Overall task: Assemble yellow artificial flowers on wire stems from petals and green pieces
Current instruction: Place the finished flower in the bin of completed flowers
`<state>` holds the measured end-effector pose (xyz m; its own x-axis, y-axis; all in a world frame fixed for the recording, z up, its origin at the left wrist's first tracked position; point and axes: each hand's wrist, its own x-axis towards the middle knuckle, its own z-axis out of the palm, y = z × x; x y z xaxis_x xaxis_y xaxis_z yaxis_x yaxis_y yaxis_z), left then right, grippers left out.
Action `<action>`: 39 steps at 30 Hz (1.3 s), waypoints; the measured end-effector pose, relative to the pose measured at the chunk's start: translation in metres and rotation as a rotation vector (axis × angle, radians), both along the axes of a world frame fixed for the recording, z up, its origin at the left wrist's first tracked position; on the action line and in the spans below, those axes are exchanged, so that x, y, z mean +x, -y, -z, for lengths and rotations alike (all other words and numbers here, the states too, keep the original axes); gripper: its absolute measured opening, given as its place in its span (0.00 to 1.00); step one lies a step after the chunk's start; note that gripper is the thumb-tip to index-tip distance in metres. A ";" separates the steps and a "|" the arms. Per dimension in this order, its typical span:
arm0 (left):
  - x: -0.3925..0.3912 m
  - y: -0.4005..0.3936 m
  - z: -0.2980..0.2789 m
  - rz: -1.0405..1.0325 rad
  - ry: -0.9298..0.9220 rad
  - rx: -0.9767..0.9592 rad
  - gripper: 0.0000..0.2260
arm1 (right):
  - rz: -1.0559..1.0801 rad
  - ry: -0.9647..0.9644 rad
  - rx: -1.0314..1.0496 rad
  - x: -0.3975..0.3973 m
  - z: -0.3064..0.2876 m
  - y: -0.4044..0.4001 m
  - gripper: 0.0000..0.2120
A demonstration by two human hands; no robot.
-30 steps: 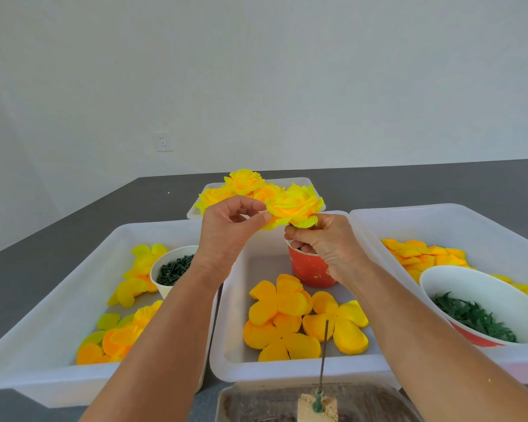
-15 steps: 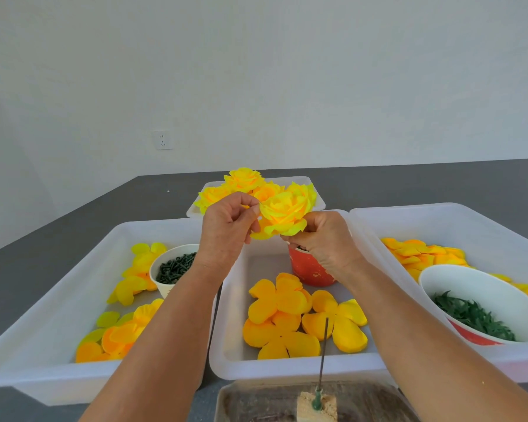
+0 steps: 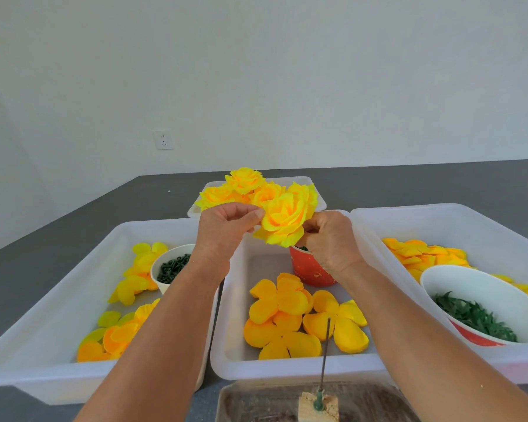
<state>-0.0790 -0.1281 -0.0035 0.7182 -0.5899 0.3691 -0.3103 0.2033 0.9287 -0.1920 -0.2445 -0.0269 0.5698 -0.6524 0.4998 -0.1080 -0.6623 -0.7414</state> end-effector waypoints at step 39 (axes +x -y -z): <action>0.007 -0.001 -0.002 -0.031 -0.001 -0.114 0.08 | -0.337 0.124 0.158 0.005 0.006 0.003 0.16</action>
